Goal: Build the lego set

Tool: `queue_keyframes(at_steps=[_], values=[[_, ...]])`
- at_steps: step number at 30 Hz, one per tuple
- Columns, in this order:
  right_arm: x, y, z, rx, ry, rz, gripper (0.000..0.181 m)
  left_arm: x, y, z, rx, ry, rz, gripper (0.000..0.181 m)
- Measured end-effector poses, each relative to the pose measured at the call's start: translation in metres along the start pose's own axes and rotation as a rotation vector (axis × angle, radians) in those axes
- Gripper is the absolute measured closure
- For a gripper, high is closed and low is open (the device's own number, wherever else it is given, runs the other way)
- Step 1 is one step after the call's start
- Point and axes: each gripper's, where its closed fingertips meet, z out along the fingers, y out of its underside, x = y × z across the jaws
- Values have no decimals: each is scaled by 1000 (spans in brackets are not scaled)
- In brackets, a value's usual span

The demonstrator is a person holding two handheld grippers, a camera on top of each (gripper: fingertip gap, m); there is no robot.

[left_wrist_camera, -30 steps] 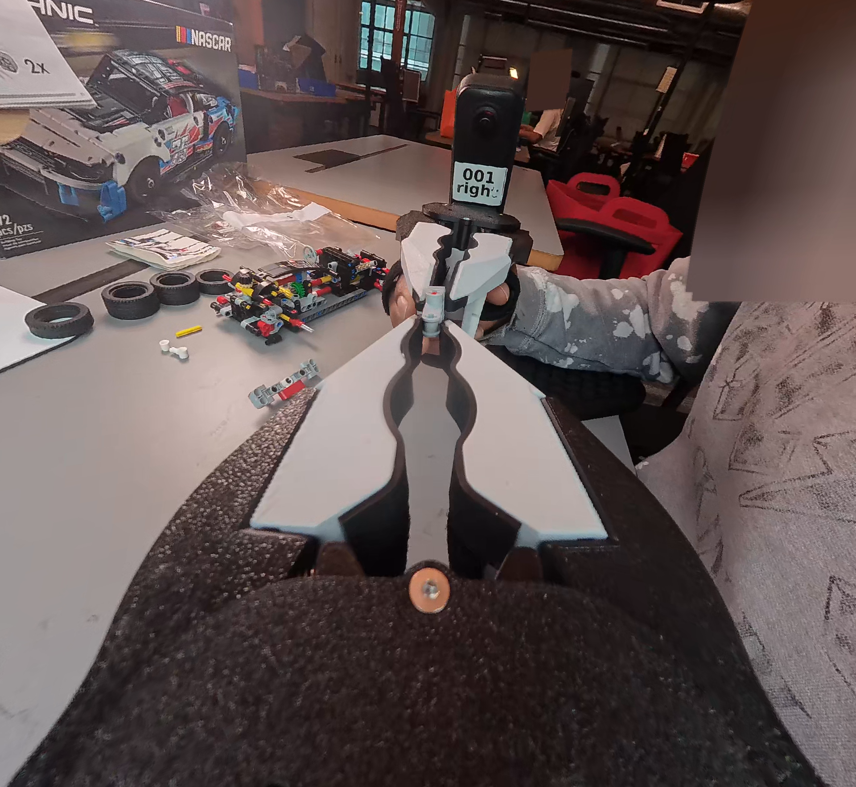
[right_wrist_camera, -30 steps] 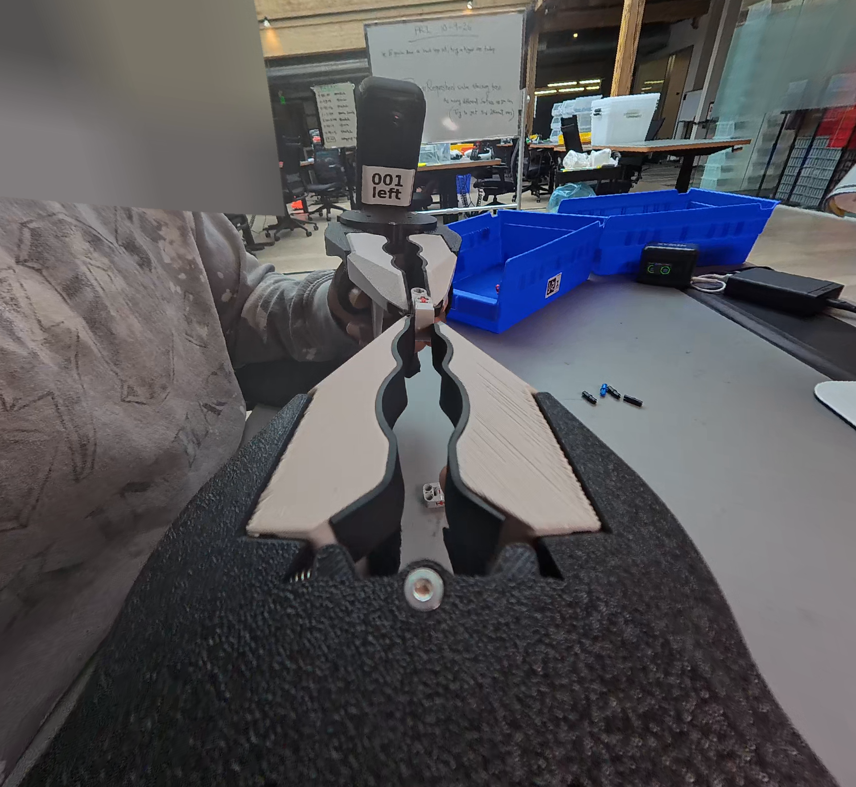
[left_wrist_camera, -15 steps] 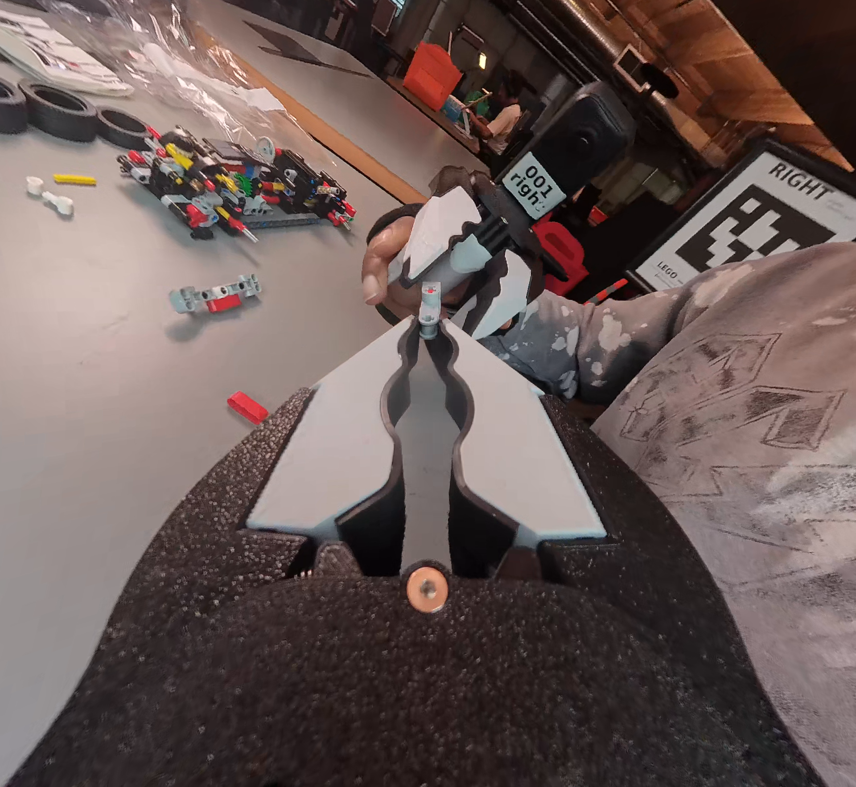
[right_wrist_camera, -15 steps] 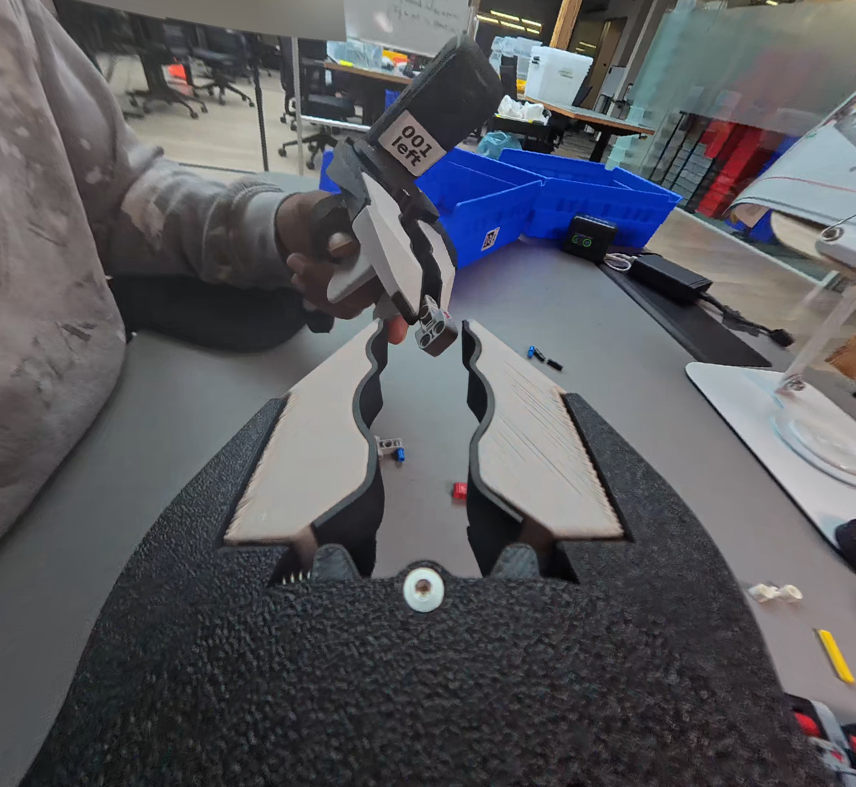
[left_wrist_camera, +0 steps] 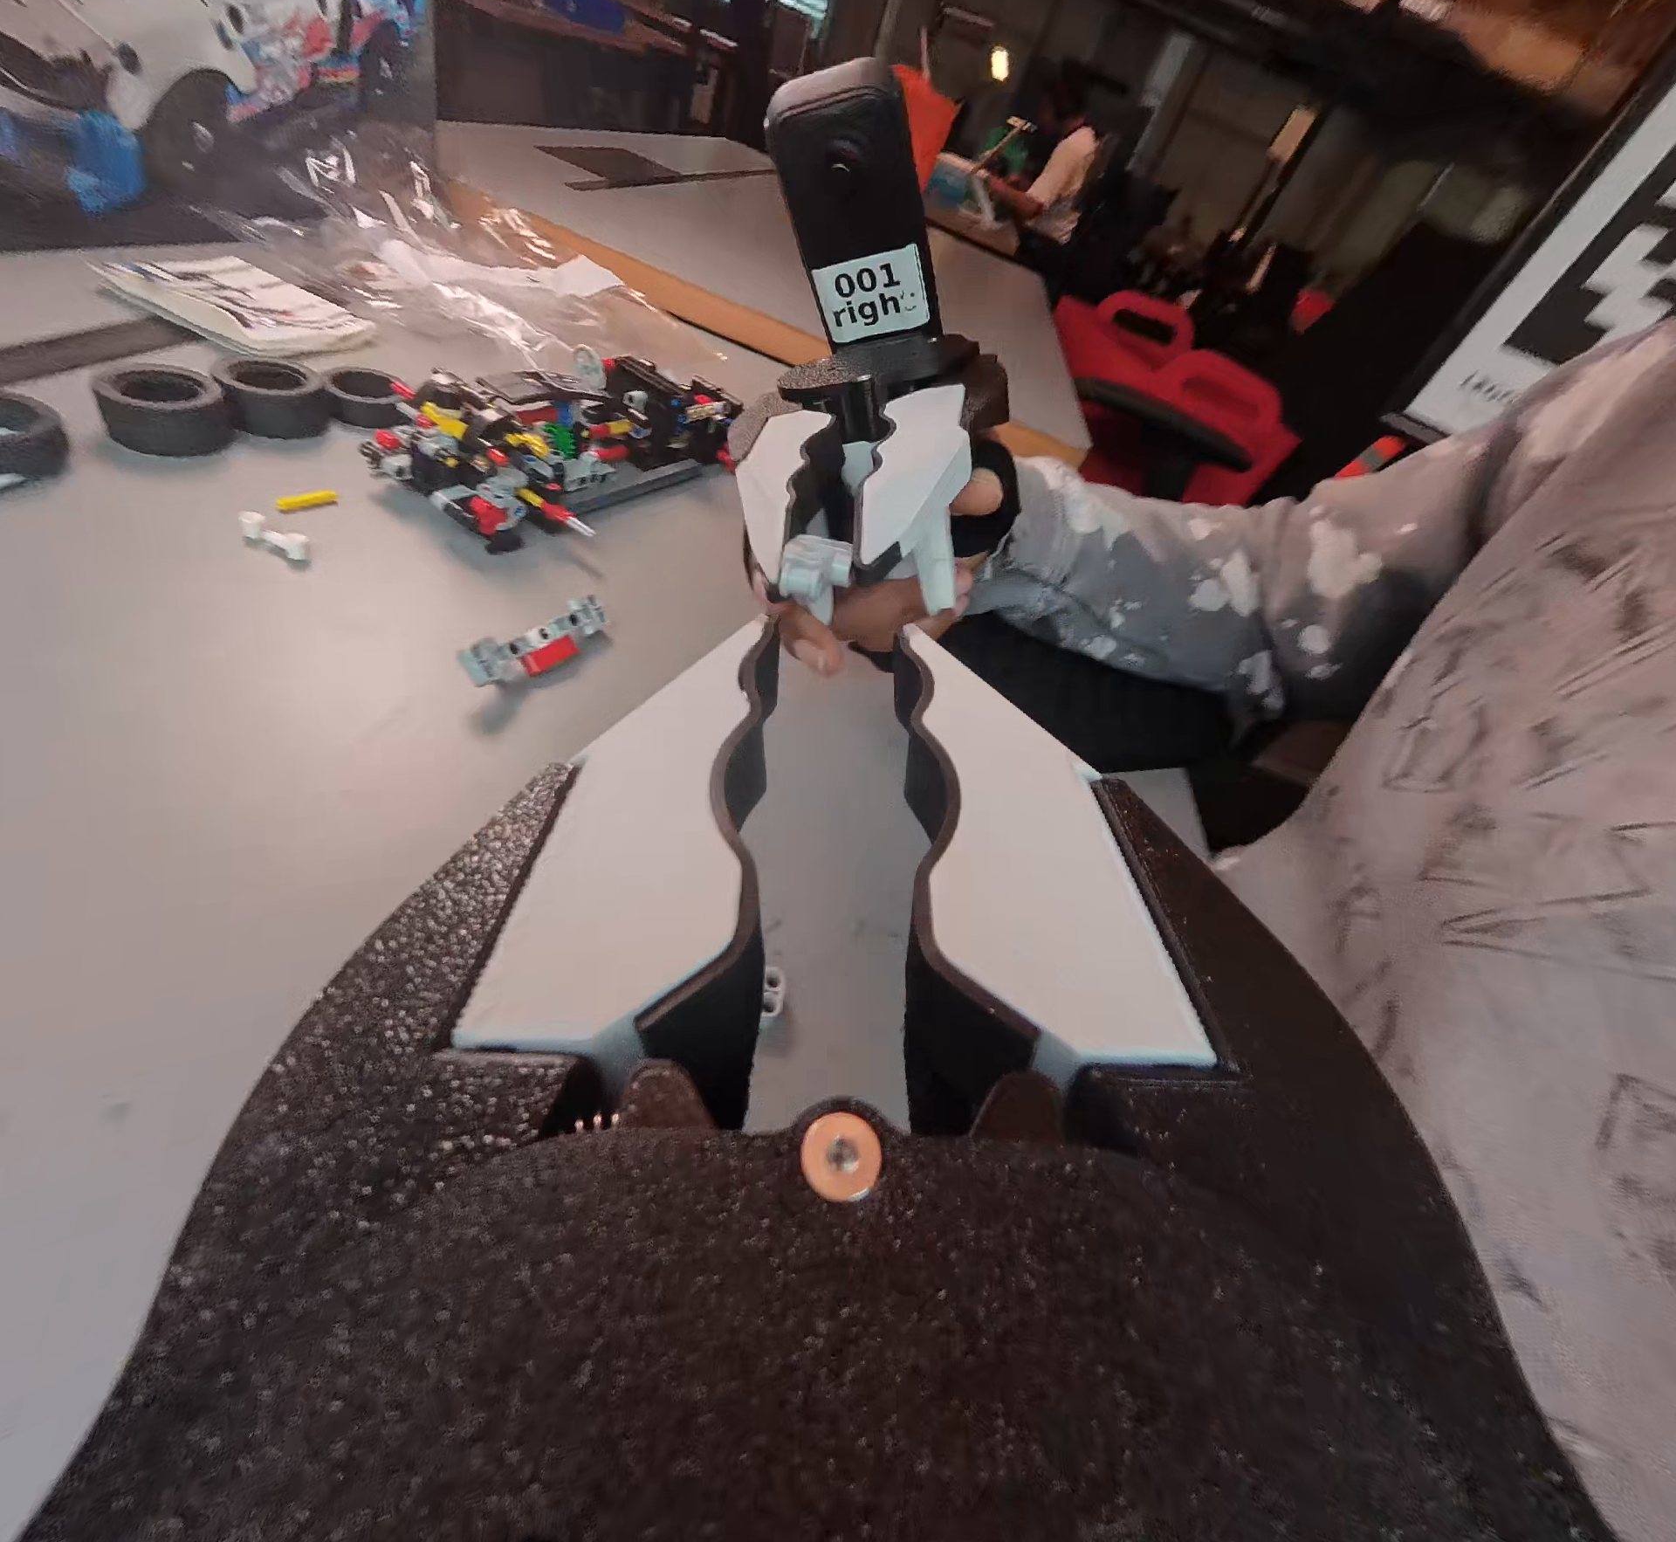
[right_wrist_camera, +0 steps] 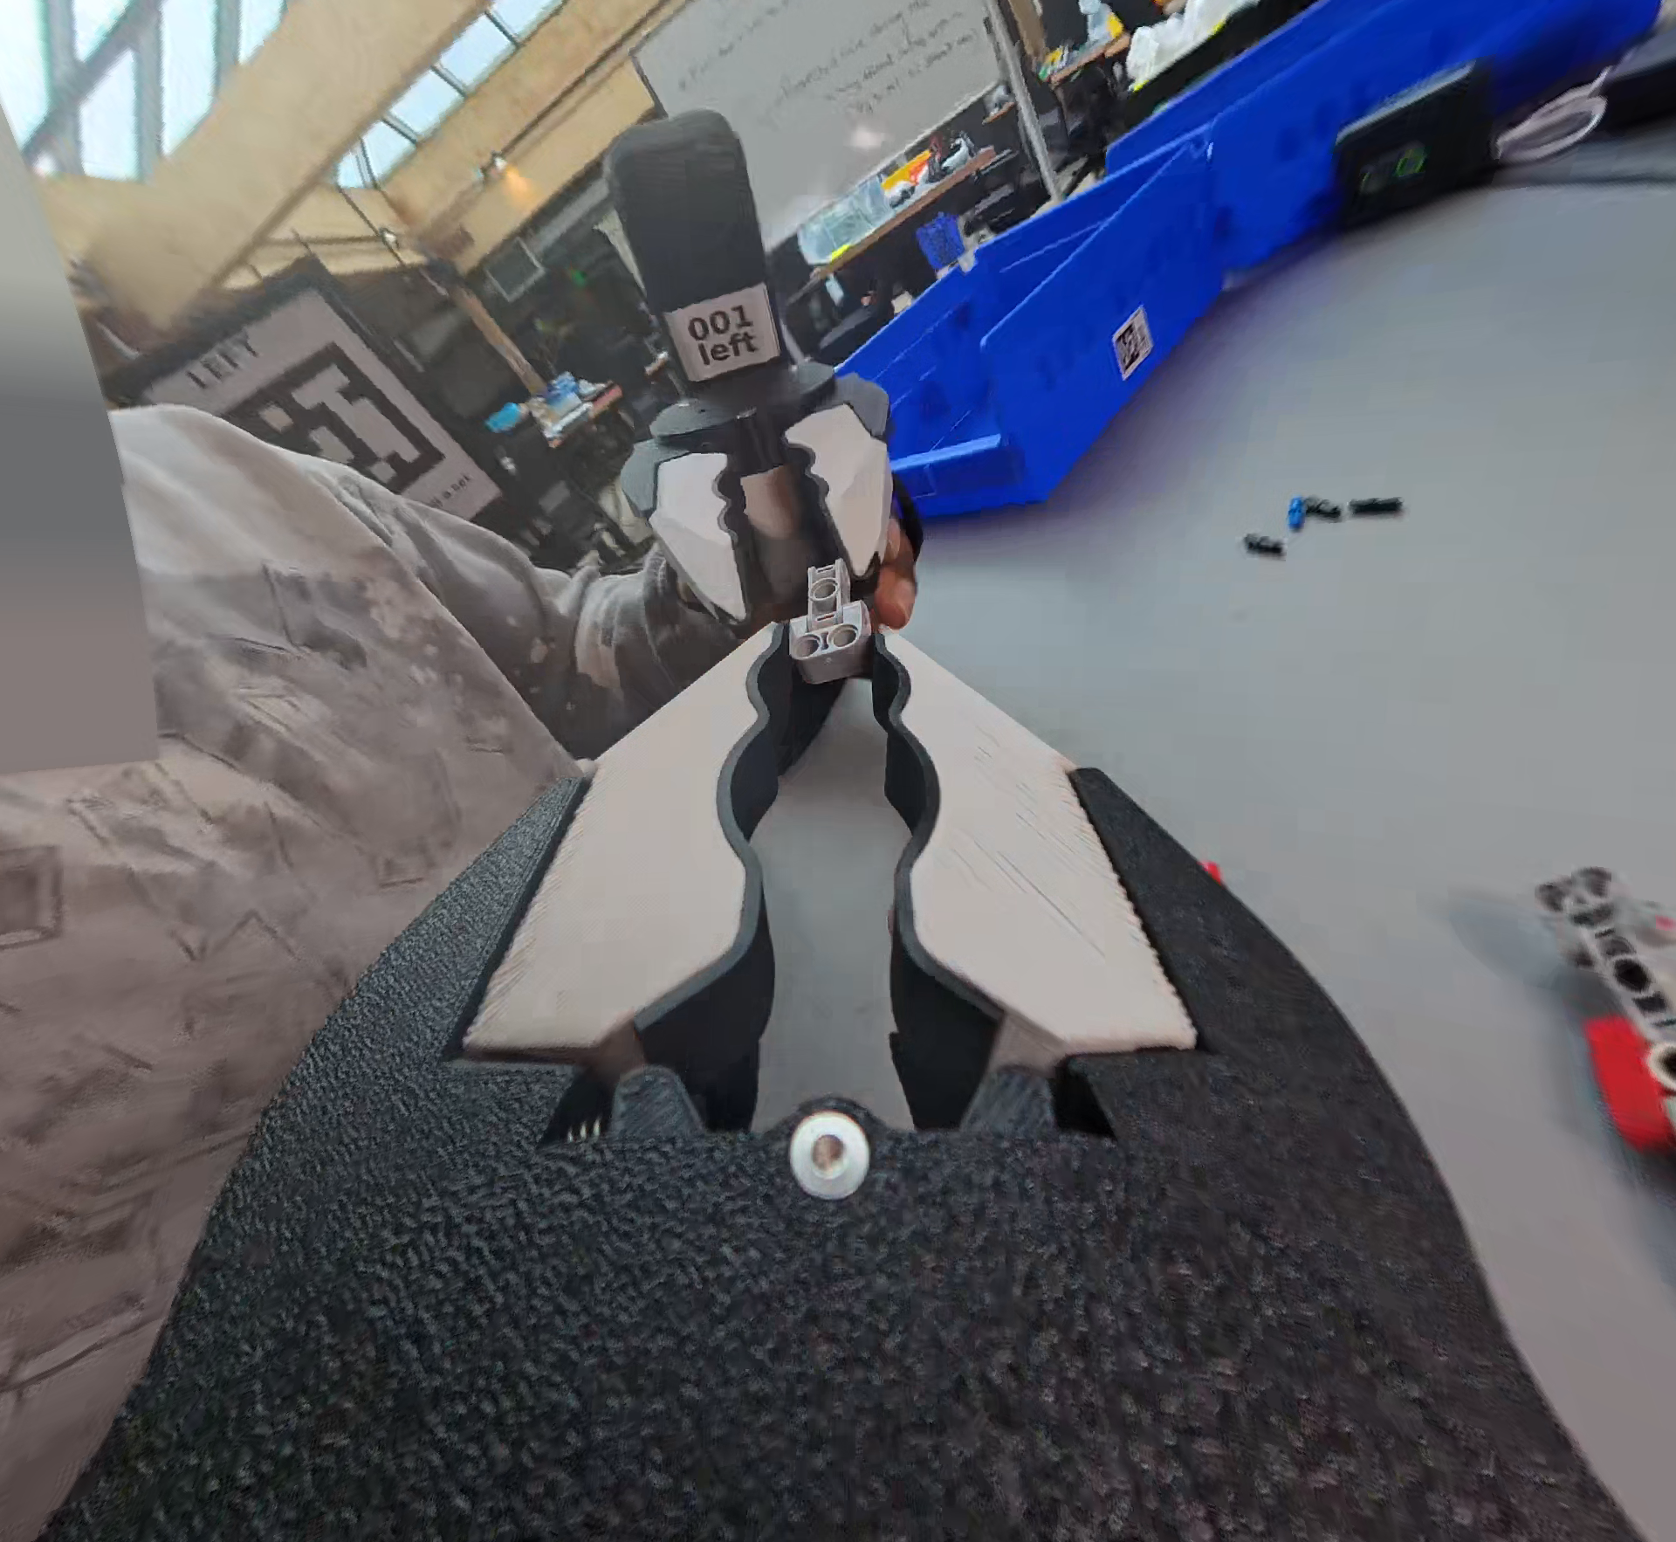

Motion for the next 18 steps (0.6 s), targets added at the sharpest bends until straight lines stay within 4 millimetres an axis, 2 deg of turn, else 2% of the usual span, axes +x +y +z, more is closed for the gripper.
queue_keyframes(at_steps=[3,9,12,15,18], values=[[-1,12,6,-34,-68,151,167,-6,5,1,-33,-81,114,159],[-7,16,12,-52,-82,119,167,2,11,1,-71,-20,103,174],[-7,19,12,-88,-15,-61,167,3,13,0,-77,21,50,174],[-5,21,11,-127,97,-373,166,1,11,-3,-58,97,-151,159],[-5,20,13,-132,169,-567,166,2,14,-3,-68,186,-360,157]])
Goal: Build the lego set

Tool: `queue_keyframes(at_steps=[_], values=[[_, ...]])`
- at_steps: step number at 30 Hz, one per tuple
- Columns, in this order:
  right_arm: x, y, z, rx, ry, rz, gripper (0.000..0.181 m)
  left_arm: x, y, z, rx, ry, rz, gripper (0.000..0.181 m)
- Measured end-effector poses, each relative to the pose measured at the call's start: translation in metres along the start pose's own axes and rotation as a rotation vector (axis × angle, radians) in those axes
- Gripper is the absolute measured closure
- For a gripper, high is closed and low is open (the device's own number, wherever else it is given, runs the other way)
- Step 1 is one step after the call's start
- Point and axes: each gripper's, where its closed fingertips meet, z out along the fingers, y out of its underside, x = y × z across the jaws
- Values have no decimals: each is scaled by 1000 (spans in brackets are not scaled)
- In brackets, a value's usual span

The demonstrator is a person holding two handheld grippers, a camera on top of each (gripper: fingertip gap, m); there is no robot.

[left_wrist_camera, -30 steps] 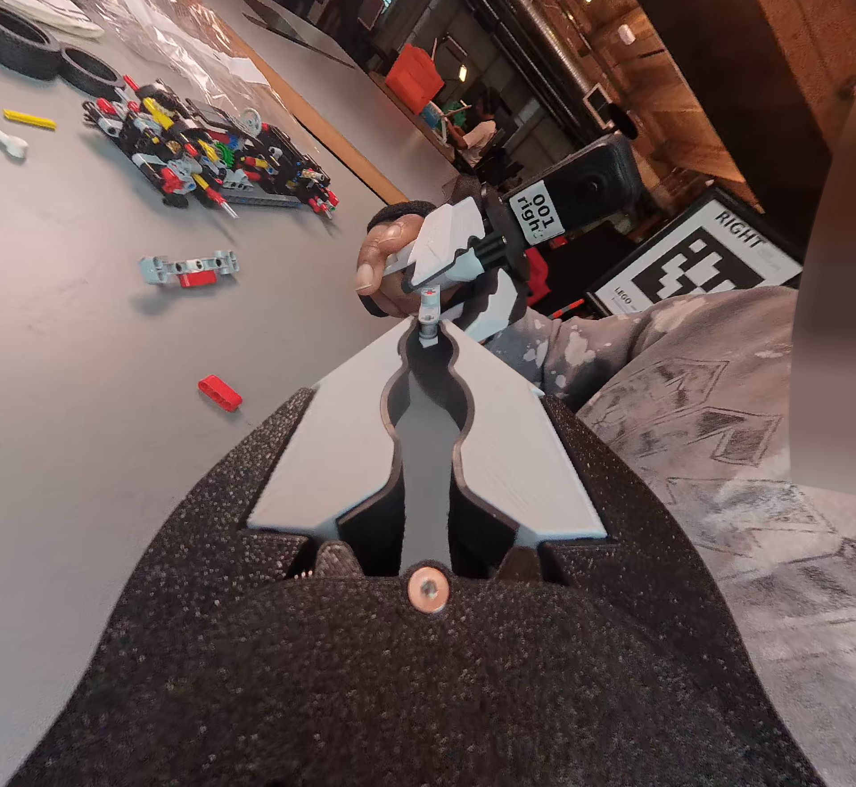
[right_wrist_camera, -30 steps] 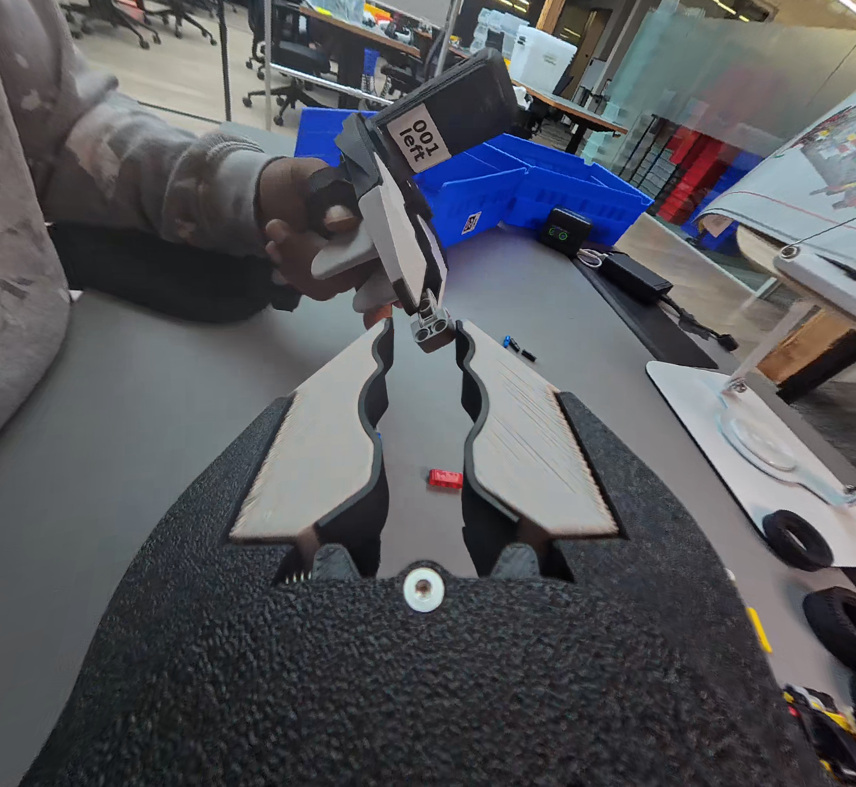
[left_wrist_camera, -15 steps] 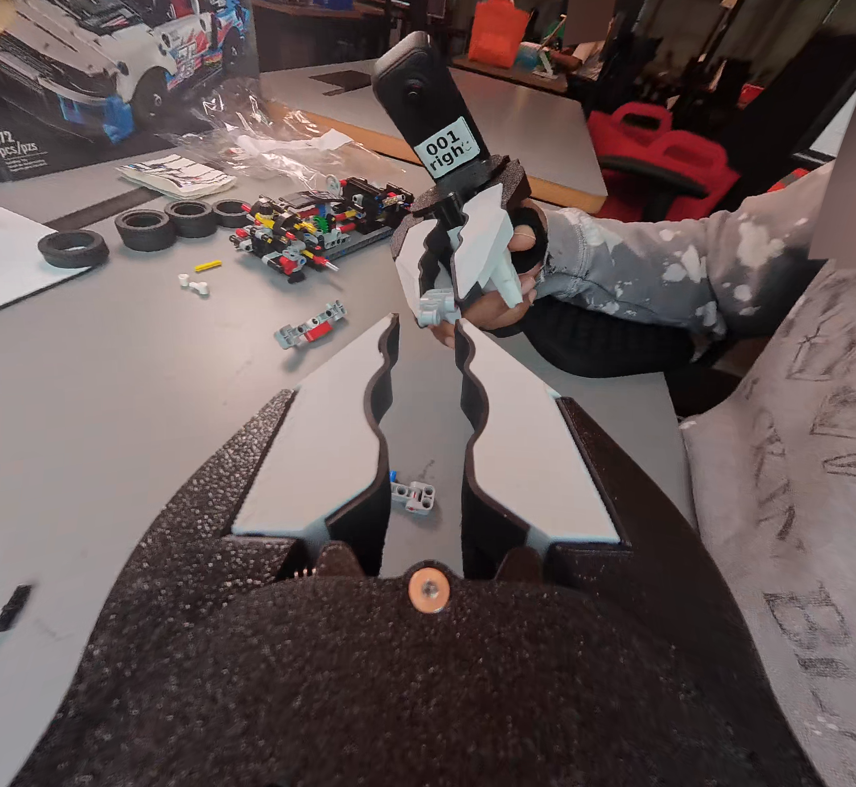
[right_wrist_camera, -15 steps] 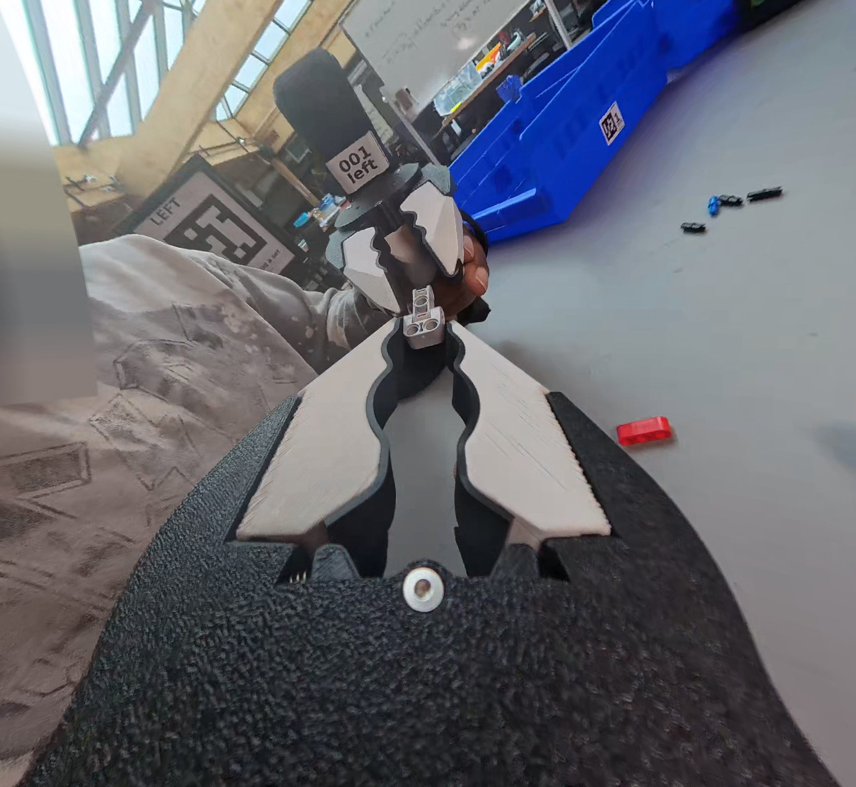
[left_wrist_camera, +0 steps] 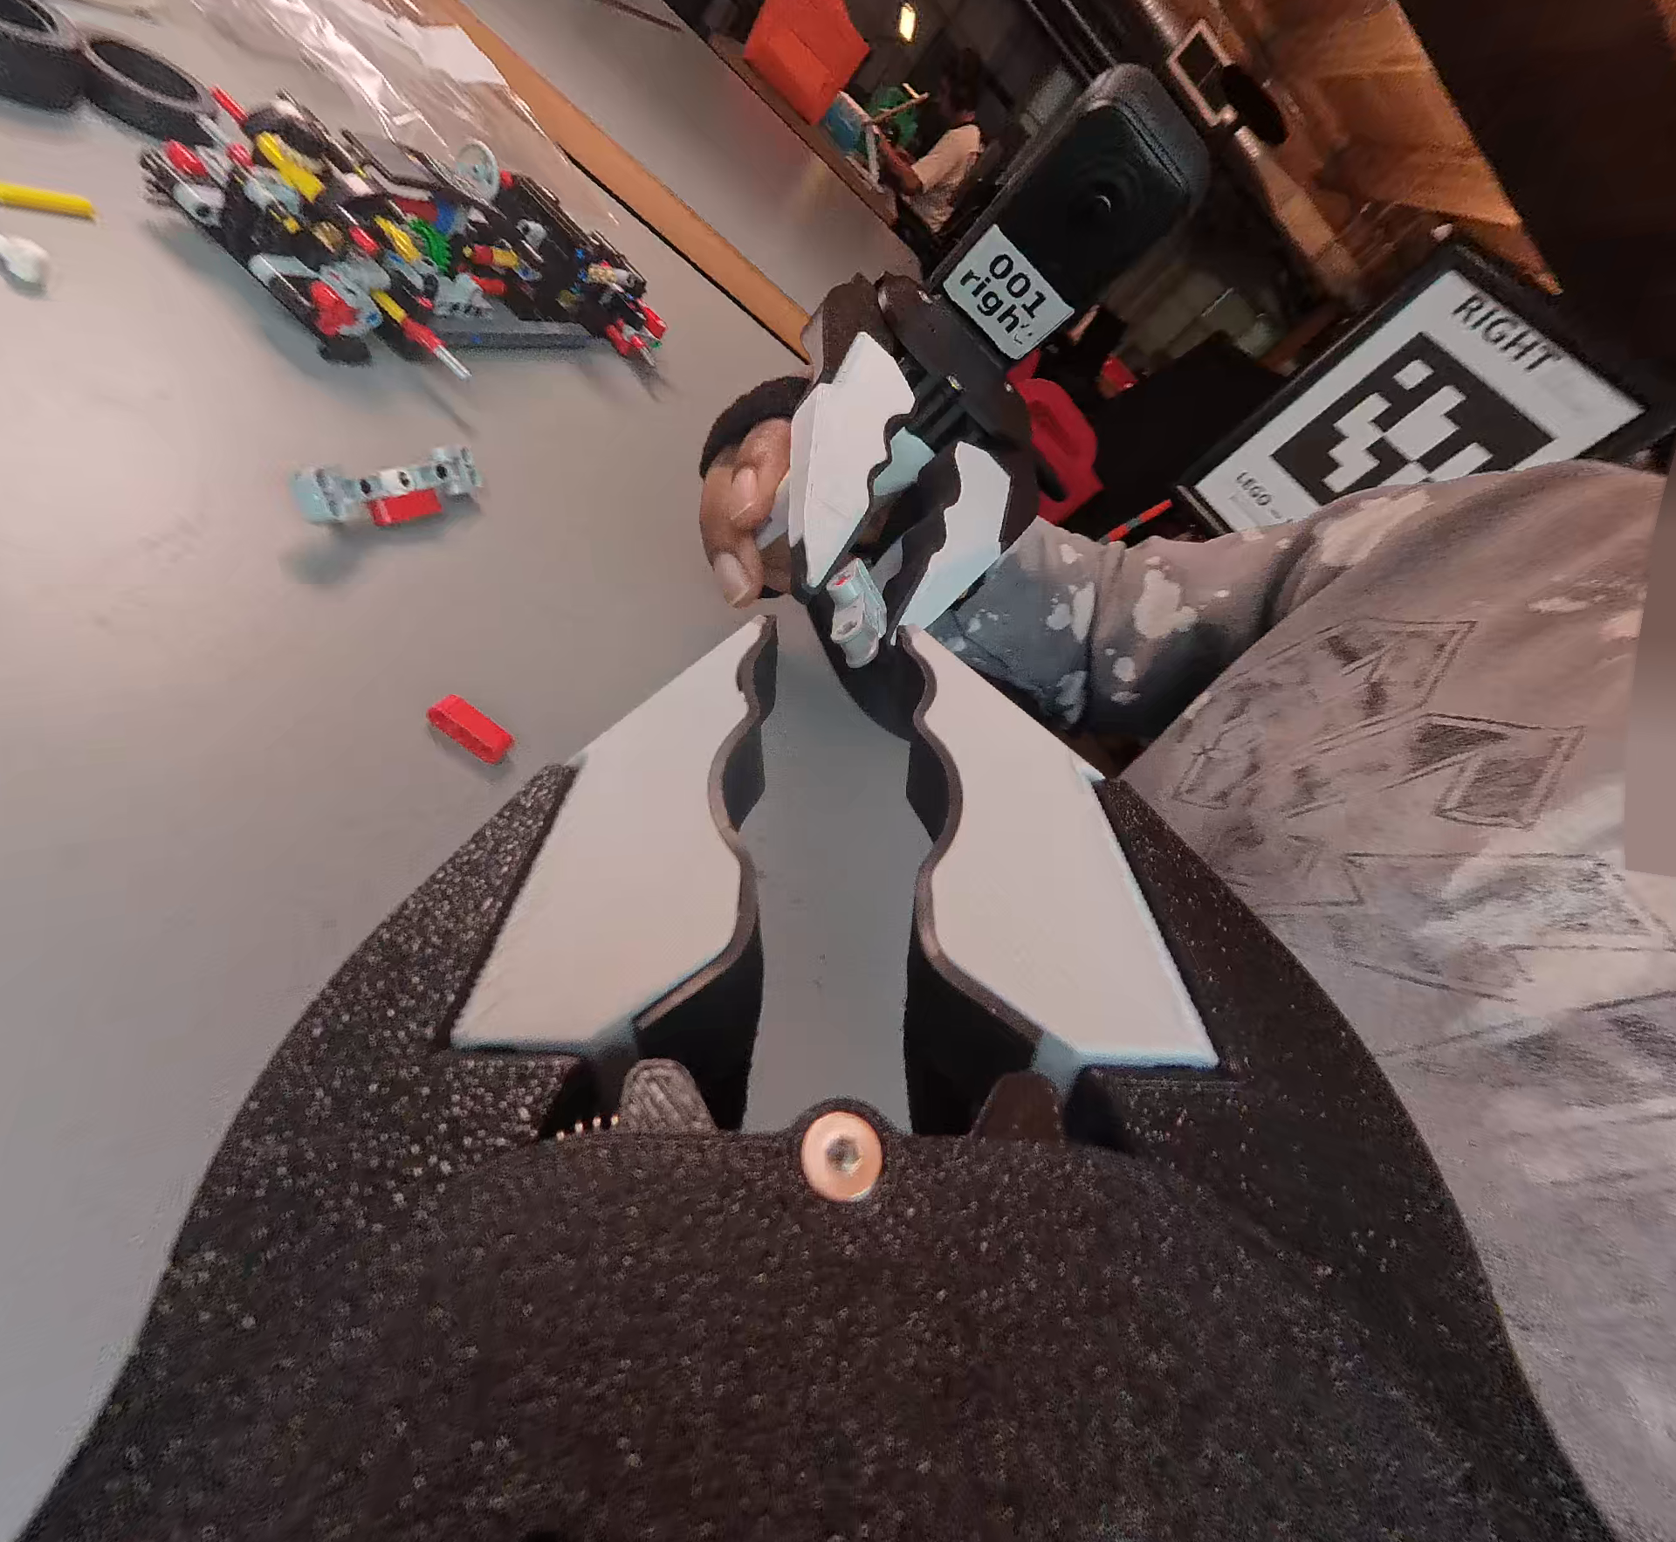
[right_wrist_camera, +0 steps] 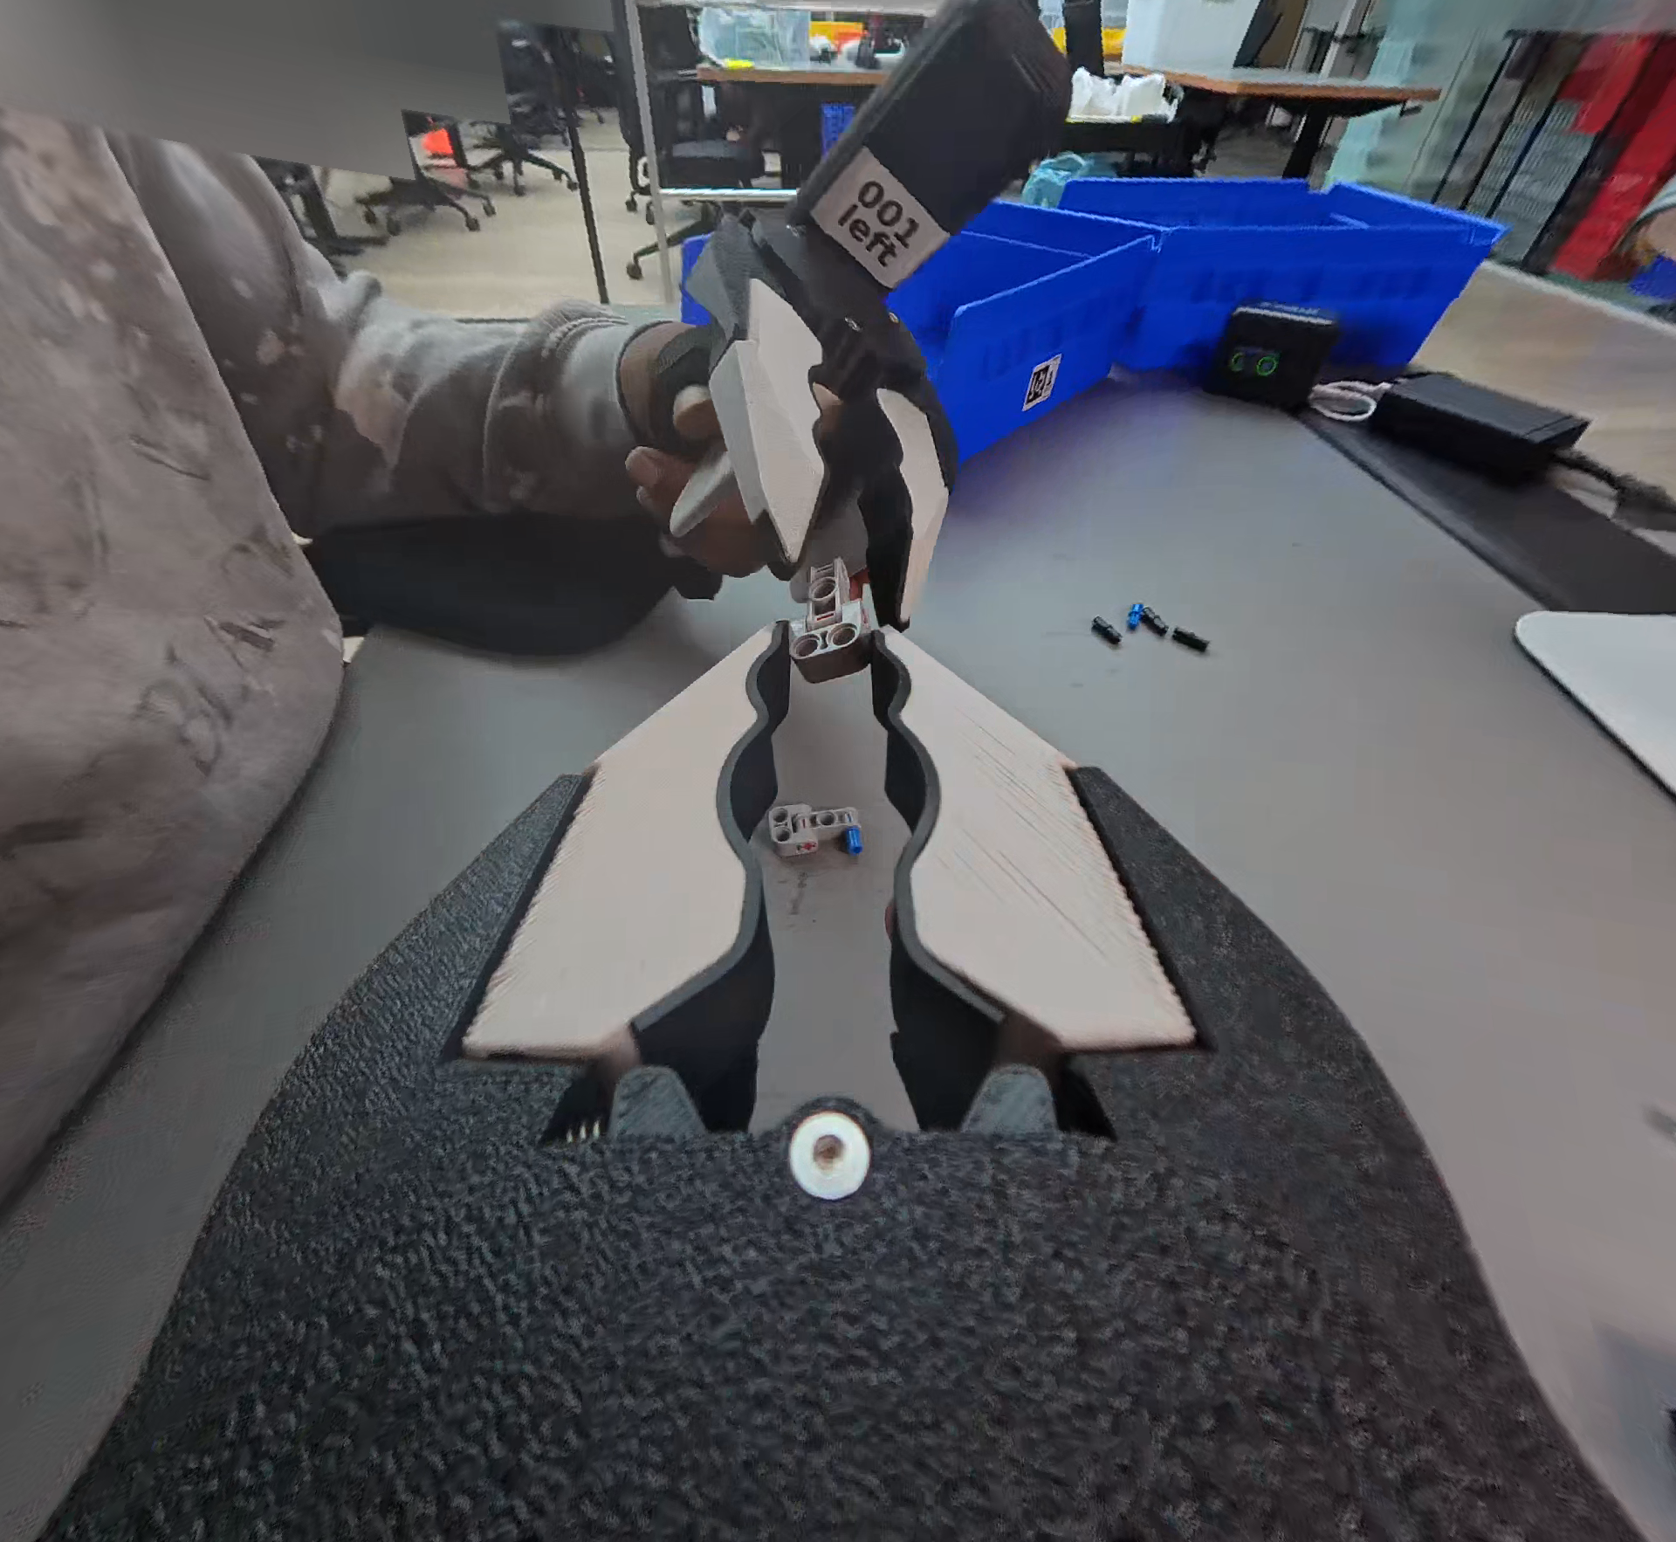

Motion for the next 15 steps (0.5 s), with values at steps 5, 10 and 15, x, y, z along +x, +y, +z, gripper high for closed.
queue_keyframes(at_steps=[5,10,15], values=[[-6,2,1,-27,33,-167,166,7,5,4,-19,68,-60,174],[-7,-3,-1,-12,57,-229,166,8,6,4,-22,78,-59,168],[-6,-2,-2,-20,69,-254,166,11,7,5,-23,98,-68,175]])
